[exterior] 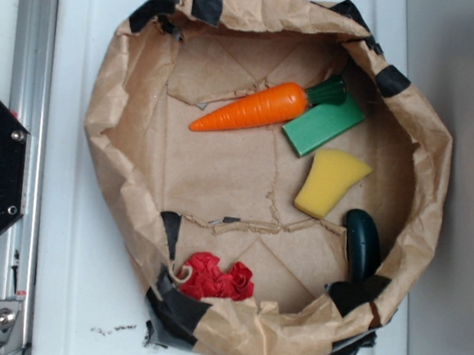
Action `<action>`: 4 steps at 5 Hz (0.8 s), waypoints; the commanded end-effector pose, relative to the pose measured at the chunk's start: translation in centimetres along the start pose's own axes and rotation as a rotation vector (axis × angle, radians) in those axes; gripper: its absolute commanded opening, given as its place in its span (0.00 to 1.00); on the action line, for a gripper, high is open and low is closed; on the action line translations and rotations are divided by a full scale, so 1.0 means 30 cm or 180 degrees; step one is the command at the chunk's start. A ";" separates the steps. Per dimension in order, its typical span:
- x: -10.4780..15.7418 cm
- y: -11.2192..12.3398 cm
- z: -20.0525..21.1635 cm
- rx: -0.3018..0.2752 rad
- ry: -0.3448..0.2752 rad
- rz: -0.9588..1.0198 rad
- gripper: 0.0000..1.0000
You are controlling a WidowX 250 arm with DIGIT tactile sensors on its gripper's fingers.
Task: Grab the carrot.
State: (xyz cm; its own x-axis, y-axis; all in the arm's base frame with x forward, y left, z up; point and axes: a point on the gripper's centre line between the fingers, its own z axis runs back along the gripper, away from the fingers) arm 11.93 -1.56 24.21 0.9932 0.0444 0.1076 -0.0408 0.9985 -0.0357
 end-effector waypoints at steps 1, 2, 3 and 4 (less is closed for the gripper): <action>0.000 0.000 0.000 0.0000 0.0000 0.0000 1.00; 0.146 0.033 -0.124 0.0458 0.0324 0.0227 1.00; 0.255 0.080 -0.209 0.0424 0.0245 0.0355 1.00; 0.329 0.110 -0.308 0.0241 -0.0047 0.0247 1.00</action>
State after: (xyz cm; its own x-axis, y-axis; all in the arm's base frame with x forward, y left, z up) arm 22.20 1.32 14.86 0.9910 0.0992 0.0899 -0.1024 0.9942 0.0318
